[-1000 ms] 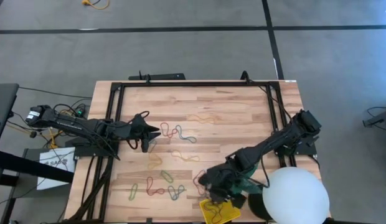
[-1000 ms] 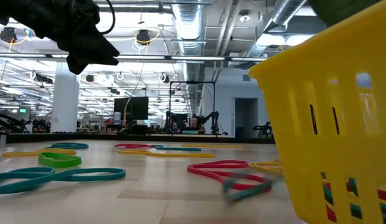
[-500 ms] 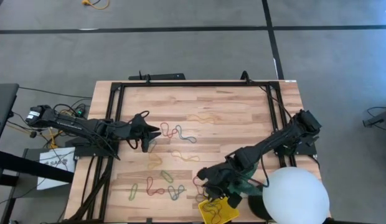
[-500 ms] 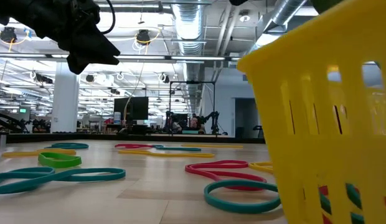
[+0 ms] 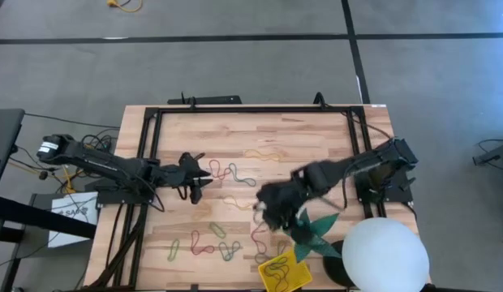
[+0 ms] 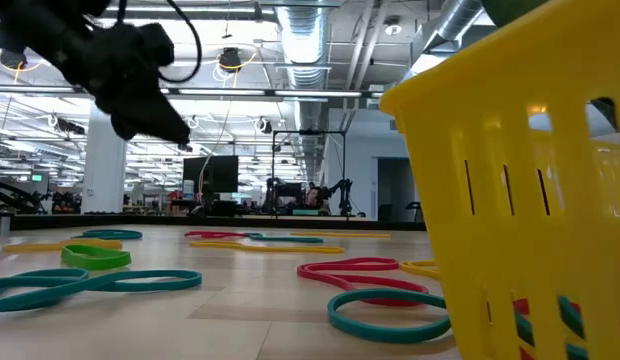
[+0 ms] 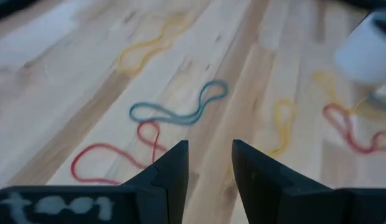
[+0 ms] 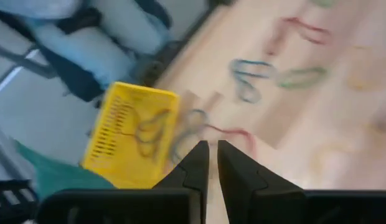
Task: Pick and place items into bin
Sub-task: Put the red rubber band into the yellow bin
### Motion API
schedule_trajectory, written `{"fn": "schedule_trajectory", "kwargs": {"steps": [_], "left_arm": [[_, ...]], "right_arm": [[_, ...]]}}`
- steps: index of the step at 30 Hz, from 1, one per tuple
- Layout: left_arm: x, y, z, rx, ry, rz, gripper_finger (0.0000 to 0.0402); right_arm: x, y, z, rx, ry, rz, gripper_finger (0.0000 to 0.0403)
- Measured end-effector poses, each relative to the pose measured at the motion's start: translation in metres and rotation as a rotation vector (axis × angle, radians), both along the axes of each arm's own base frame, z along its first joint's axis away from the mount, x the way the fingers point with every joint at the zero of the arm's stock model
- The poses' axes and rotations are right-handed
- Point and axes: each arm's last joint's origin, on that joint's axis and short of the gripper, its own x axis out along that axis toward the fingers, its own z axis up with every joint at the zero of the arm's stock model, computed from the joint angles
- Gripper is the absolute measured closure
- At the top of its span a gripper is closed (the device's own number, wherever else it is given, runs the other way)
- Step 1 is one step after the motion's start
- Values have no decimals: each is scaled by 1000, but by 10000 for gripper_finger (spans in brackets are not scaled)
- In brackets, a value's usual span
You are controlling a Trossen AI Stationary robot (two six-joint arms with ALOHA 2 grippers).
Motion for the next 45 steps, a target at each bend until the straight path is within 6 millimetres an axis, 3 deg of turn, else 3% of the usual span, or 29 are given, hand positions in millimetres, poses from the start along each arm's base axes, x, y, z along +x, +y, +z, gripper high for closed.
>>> {"fn": "schedule_trajectory", "kwargs": {"steps": [5,10,15,19,28,34,45], "left_arm": [[11,7,-19,30,100,50,289],[27,30,-41,31,176,101,289],[42,57,-68,-27,211,82,289],[50,63,-85,-67,215,49,289],[58,60,-88,-71,154,3,289],[57,57,-85,-113,150,-53,289],[55,59,-88,-66,196,-13,307]], "right_arm": [[-13,-49,22,-19,-18,-104,383],[-22,-97,39,-28,-139,-190,386],[-18,-140,45,-6,-203,-352,385],[-10,-165,38,19,-180,-469,386],[16,-195,1,8,-67,-658,387],[22,-211,-29,-79,91,-789,393],[23,-208,-33,-101,109,-799,395]]}}
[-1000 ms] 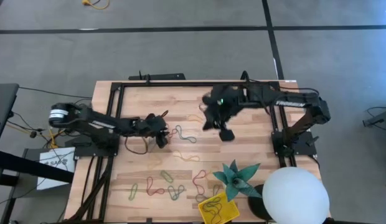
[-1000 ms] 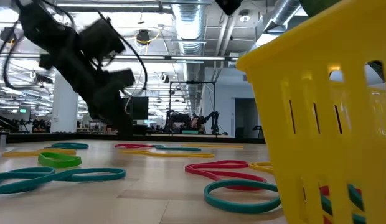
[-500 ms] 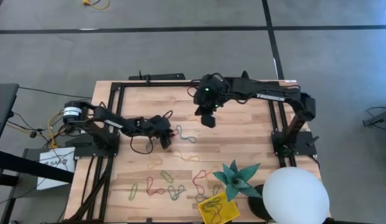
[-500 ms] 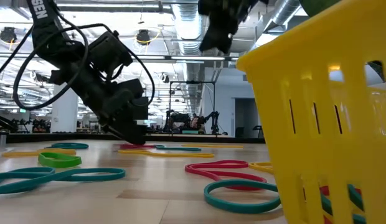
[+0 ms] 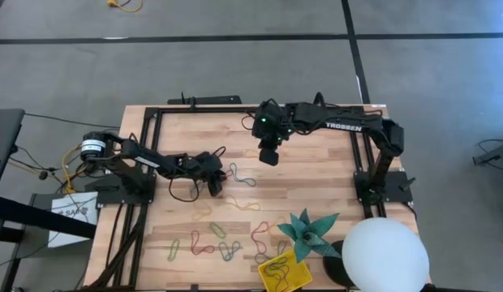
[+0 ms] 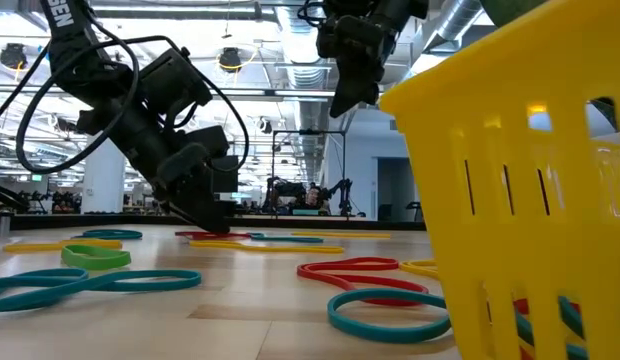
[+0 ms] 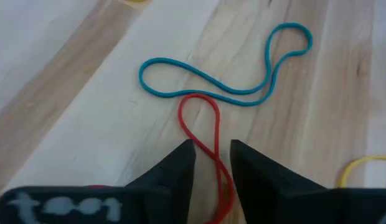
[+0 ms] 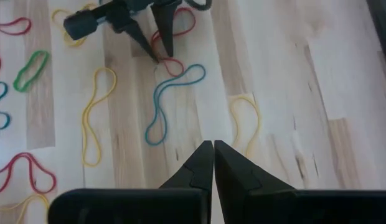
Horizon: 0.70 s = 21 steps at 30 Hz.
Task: Pick and place items into bin
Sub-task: Put the red rubber band into the yellow bin
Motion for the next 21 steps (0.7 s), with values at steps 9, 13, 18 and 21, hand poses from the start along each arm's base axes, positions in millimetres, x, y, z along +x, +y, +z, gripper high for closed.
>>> {"fn": "schedule_trajectory", "kwargs": {"steps": [9,13,18,21], "left_arm": [[0,-8,7,22,-16,-25,398],[8,-26,42,23,-142,-102,401],[6,-63,109,22,-386,-263,401],[0,-88,141,-22,-506,-363,401]], "right_arm": [[-9,3,-4,60,109,-70,399],[-18,7,5,74,121,-89,400],[-37,11,35,44,35,-97,400],[-52,14,58,15,-52,-119,400]]}}
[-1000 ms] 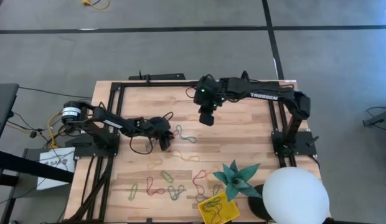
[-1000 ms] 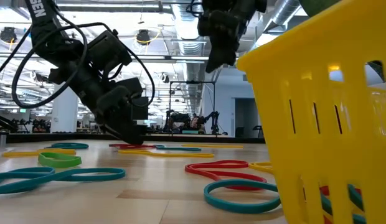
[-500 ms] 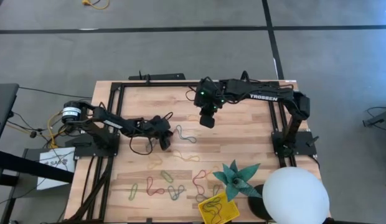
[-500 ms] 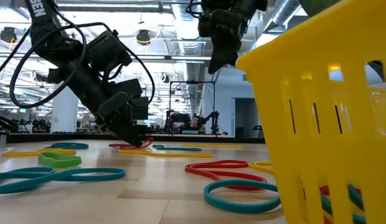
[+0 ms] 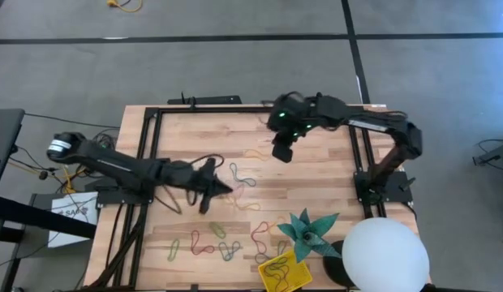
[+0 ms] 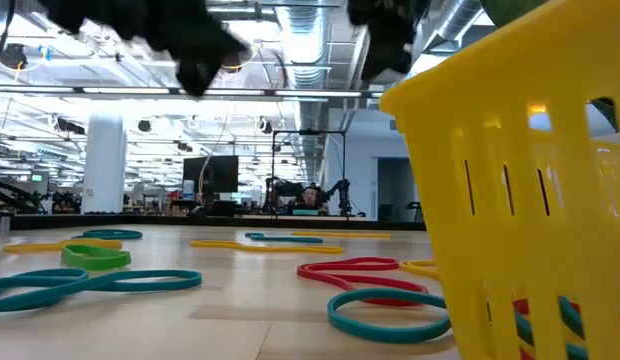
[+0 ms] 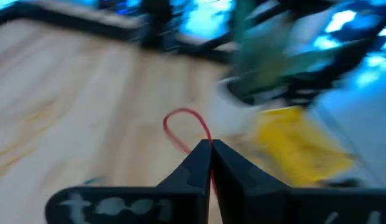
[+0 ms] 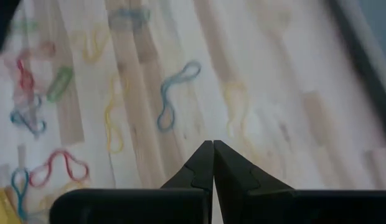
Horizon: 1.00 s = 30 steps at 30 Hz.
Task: Pick and place items into bin
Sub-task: Put the red rubber band into the yellow bin
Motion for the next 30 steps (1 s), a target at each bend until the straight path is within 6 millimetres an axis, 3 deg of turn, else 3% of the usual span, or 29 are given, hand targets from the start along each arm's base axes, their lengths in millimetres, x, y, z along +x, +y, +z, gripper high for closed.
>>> {"fn": "schedule_trajectory", "kwargs": {"steps": [4,7,13,20,25,30], "left_arm": [[3,-37,23,-17,-60,-105,401],[18,-63,24,14,-40,-95,401],[76,-118,16,64,-1,-197,401],[132,-174,0,82,3,-328,401],[154,-197,-16,56,39,-385,401],[162,-197,-33,80,152,-329,402]], "right_arm": [[-22,5,28,-38,-102,-32,400],[-34,7,40,-36,-154,-52,400],[-49,11,53,-29,-196,-75,400],[-49,12,50,3,-164,-103,400],[-44,12,38,48,-78,-137,400],[-33,16,28,61,-40,-125,400]]}}
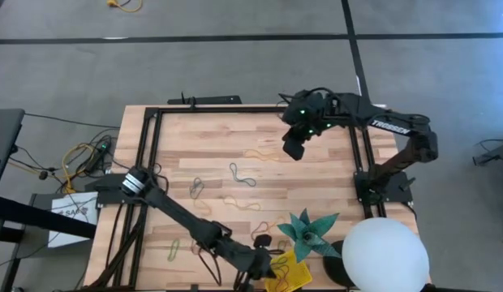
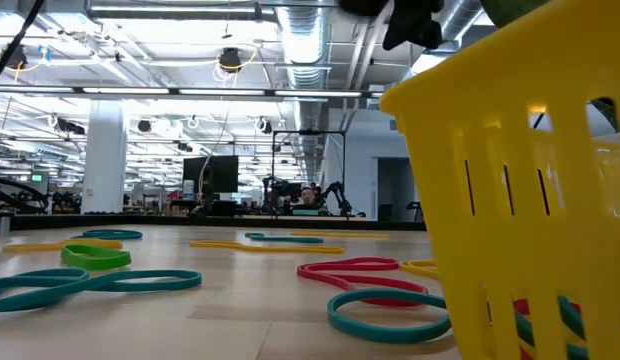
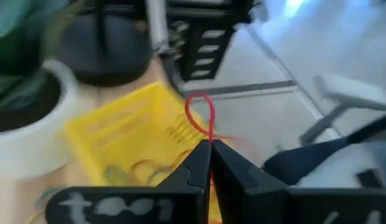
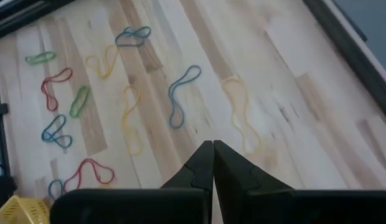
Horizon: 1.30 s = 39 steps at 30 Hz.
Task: Pick and place items into bin
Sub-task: Put the red rubber band into the yellow bin, then adjust the plant pot
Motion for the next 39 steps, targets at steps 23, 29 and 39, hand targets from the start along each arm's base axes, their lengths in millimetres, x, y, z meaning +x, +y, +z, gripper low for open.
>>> {"fn": "schedule_trajectory", "kwargs": {"steps": [23,29,39], "left_arm": [[1,5,-1,74,-10,-41,401],[3,10,-3,94,3,-24,387],[14,31,-3,107,9,40,375]], "right_arm": [[8,8,-5,8,7,26,400],[8,9,-5,20,13,16,400],[8,9,-5,20,13,17,400]]}}
